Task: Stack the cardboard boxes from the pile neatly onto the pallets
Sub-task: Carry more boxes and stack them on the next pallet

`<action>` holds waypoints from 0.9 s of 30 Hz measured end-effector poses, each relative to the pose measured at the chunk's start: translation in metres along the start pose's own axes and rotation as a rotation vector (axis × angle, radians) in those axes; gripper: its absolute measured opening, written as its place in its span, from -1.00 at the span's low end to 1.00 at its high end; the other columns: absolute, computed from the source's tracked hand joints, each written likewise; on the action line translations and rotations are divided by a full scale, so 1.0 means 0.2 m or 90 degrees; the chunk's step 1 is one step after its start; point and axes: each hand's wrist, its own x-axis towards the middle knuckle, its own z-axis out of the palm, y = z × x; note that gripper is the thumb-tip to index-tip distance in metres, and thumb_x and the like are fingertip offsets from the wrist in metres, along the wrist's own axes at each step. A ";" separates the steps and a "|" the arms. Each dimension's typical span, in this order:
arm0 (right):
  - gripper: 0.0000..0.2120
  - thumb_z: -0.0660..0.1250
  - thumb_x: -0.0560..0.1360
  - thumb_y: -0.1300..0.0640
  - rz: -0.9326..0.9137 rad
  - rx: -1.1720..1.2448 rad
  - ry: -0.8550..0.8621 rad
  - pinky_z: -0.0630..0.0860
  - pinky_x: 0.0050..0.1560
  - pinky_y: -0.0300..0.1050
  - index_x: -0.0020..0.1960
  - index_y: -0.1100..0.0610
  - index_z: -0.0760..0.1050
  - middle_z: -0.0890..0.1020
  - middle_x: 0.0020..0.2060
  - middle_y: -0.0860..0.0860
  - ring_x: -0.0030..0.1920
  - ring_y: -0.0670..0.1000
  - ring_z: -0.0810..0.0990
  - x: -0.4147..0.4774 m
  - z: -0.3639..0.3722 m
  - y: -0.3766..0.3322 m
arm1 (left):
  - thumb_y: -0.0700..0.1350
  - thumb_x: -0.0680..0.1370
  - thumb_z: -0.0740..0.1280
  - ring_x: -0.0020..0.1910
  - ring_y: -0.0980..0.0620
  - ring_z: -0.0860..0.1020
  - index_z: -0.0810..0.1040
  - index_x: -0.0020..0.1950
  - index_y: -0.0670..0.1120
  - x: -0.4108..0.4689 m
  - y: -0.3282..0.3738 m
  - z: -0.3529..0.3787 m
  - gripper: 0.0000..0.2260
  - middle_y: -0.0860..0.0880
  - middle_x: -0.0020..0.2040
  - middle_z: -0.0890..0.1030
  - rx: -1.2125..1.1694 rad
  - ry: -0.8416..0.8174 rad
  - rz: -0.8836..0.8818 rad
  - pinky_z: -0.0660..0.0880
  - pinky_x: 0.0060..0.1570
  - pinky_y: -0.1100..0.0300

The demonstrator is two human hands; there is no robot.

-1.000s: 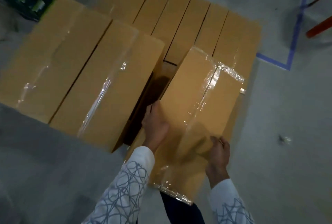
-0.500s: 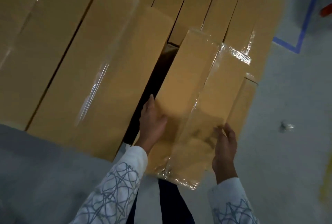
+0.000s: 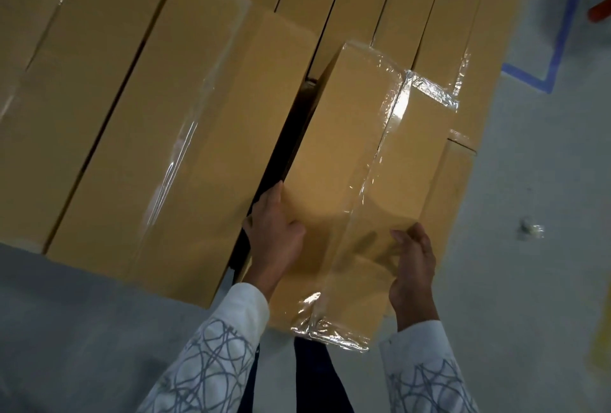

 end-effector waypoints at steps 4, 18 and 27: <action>-0.62 0.46 0.48 0.27 -0.011 -0.014 -0.040 0.51 0.22 -0.01 0.24 -0.04 0.63 0.66 0.11 -0.08 0.03 -0.05 0.57 -0.01 0.06 0.01 | -0.22 0.42 0.36 0.39 -0.12 0.17 0.25 0.59 0.08 0.03 -0.03 0.00 -0.25 -0.01 0.47 0.22 0.107 0.046 -0.032 0.12 0.25 -0.01; -0.19 0.55 0.32 -0.03 -0.074 -0.212 -0.098 0.52 0.36 0.26 0.50 -0.05 0.31 0.51 0.39 0.07 0.35 0.14 0.53 -0.26 -0.04 0.36 | -0.11 0.48 0.52 0.23 -0.15 0.39 0.49 0.24 -0.06 -0.58 -0.53 0.10 -0.61 -0.03 0.16 0.41 -0.262 0.362 -0.454 0.37 0.22 -0.09; -0.11 0.64 0.36 -0.12 0.100 -0.178 -0.149 0.38 0.38 0.43 0.51 -0.24 0.18 0.48 0.27 -0.30 0.38 0.11 0.47 -0.48 -0.19 0.58 | 0.02 0.48 0.57 0.01 0.08 0.59 0.56 0.29 -0.02 -0.53 -0.64 0.08 -0.56 0.04 0.01 0.65 -0.768 0.284 -0.559 0.57 -0.03 0.08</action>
